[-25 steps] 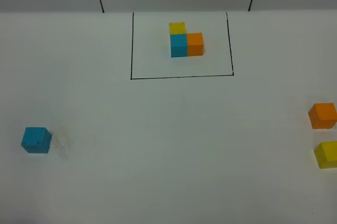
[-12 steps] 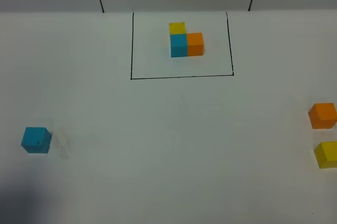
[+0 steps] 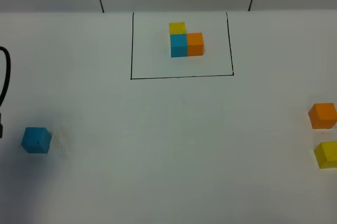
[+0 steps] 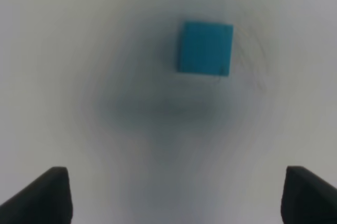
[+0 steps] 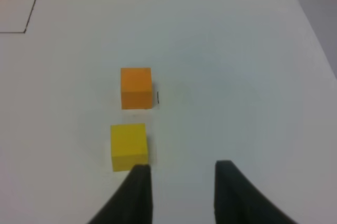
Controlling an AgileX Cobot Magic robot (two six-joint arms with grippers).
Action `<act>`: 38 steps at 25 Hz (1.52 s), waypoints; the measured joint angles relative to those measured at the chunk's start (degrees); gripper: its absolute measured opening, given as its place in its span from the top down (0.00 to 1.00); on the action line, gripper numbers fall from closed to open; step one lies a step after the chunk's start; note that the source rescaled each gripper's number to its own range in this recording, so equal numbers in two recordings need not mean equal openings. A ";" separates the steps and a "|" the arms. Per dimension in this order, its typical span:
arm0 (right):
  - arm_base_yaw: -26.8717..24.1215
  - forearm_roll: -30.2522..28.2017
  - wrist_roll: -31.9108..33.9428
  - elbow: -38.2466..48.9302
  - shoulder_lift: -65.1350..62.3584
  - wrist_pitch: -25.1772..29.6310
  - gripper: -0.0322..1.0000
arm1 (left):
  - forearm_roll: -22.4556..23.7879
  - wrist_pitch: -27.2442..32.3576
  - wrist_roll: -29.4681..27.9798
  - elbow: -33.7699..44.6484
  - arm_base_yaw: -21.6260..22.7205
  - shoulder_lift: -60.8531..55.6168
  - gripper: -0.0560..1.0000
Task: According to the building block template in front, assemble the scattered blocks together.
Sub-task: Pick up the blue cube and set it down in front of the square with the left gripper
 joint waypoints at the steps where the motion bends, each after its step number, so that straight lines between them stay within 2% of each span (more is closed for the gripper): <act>1: 0.00 0.00 0.00 0.00 0.00 0.00 0.97 | -0.31 -1.22 0.00 -0.03 0.00 1.67 0.20; 8: 0.00 0.00 0.00 0.00 0.00 0.00 0.97 | -4.10 -7.73 2.14 -0.07 0.00 11.35 0.20; 21: 0.00 0.00 0.00 0.00 0.00 0.00 0.97 | -5.78 -16.51 3.86 -0.11 0.07 27.14 0.20; 31: 0.00 0.00 0.00 0.00 0.00 0.00 0.97 | -6.71 -20.36 4.62 -0.11 0.07 34.47 0.20; 38: 0.00 0.00 0.00 0.00 0.00 0.00 0.97 | -6.52 -22.93 4.62 -0.11 0.07 35.36 0.20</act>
